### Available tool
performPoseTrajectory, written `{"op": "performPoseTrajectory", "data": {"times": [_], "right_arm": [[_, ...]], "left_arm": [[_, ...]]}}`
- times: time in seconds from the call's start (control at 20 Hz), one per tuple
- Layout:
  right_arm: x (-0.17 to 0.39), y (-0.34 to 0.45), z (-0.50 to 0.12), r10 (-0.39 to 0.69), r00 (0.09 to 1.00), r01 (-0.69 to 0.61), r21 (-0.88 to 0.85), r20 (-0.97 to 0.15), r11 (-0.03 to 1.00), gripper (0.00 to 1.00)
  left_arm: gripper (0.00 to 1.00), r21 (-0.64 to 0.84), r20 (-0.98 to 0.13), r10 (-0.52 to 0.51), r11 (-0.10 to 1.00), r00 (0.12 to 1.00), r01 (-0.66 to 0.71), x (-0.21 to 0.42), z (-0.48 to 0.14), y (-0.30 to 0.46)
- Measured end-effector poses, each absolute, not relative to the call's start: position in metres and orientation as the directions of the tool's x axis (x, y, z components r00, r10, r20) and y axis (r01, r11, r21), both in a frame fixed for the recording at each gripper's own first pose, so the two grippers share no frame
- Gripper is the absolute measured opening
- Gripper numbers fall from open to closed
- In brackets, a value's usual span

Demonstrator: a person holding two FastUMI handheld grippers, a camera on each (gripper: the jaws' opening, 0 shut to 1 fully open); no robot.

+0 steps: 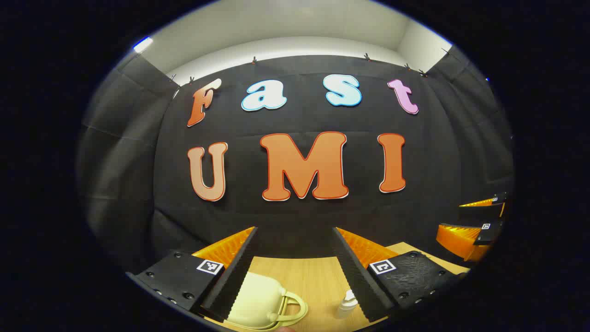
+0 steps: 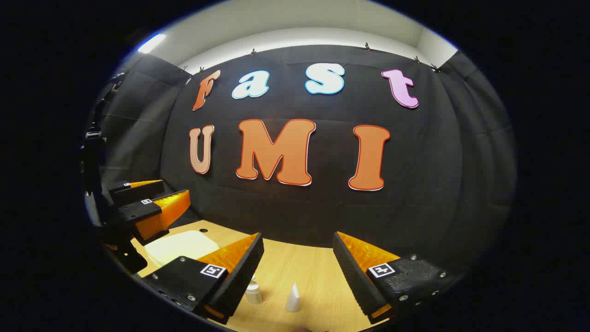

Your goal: First open the suitcase, pack the skin care products into it, and then close the suitcase.

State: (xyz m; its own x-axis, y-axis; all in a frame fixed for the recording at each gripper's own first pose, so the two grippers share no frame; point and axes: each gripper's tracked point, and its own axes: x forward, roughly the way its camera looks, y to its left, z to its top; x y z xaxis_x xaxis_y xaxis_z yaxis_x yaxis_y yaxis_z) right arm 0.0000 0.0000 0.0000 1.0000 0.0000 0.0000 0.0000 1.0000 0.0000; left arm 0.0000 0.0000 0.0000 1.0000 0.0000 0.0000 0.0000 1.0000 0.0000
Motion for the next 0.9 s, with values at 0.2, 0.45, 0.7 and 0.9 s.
{"op": "performPoseTrajectory", "data": {"times": [0.2,0.45,0.7,0.9], "right_arm": [[0.002,0.008,-0.012,-0.023,0.999,0.024,0.010,-0.034,1.000,0.97],[0.005,0.013,-0.007,-0.069,0.997,0.070,0.000,-0.032,0.998,0.97],[0.007,0.017,-0.002,-0.102,0.994,0.102,0.010,-0.025,0.995,0.97],[0.008,0.016,-0.002,-0.110,0.994,0.110,0.010,-0.027,0.994,0.97]], "left_arm": [[1.00,0.017,-0.024,-0.011,1.000,1.000,0.012,0.009,-0.008,0.005],[0.99,0.019,0.000,-0.043,0.999,0.999,0.043,0.013,-0.003,0.013],[0.99,0.014,0.009,-0.057,0.998,0.998,0.057,0.023,0.000,0.024],[1.00,0.027,0.021,-0.066,0.997,0.998,0.066,0.023,0.003,0.024]]}}
